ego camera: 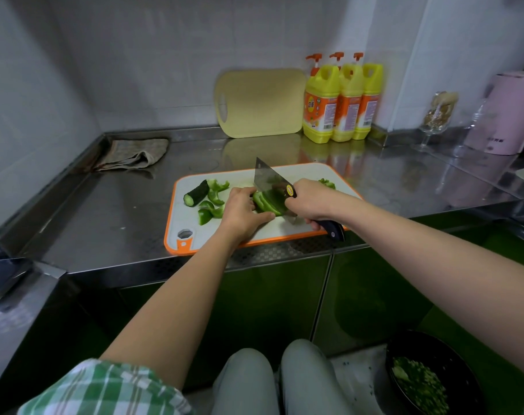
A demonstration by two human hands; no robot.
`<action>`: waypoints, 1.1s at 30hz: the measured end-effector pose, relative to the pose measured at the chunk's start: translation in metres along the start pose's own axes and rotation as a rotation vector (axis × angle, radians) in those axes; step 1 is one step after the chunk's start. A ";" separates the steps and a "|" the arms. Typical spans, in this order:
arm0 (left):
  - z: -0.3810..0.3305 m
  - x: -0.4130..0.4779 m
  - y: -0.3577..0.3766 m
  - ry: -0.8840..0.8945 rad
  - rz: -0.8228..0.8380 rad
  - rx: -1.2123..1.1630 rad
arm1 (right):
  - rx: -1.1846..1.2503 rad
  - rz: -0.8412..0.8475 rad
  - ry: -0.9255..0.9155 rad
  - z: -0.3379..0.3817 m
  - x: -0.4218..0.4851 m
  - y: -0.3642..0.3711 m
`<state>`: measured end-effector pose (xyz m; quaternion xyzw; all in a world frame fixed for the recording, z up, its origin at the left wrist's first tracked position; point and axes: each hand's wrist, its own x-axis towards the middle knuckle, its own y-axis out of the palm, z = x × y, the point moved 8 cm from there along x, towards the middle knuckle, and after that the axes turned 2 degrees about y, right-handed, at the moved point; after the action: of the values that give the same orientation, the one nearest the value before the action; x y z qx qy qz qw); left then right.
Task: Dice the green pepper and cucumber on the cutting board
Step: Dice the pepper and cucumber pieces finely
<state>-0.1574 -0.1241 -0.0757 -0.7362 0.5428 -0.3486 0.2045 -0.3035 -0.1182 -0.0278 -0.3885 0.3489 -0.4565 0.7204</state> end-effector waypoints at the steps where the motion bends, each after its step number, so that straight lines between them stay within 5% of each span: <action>1: 0.001 0.000 0.000 -0.006 0.001 -0.003 | -0.004 0.016 0.006 0.001 0.000 -0.001; 7: 0.004 0.002 0.001 -0.023 0.011 -0.011 | 0.001 0.076 0.046 -0.002 0.002 -0.004; 28: -0.003 -0.008 -0.009 -0.048 -0.039 -0.007 | 0.198 -0.139 -0.016 -0.010 0.015 -0.014; 33: -0.015 -0.012 -0.012 -0.001 -0.090 0.289 | 0.312 -0.181 0.006 -0.023 0.016 -0.030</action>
<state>-0.1625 -0.1082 -0.0613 -0.7230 0.4532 -0.4314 0.2929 -0.3293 -0.1466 -0.0138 -0.3006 0.2395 -0.5691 0.7269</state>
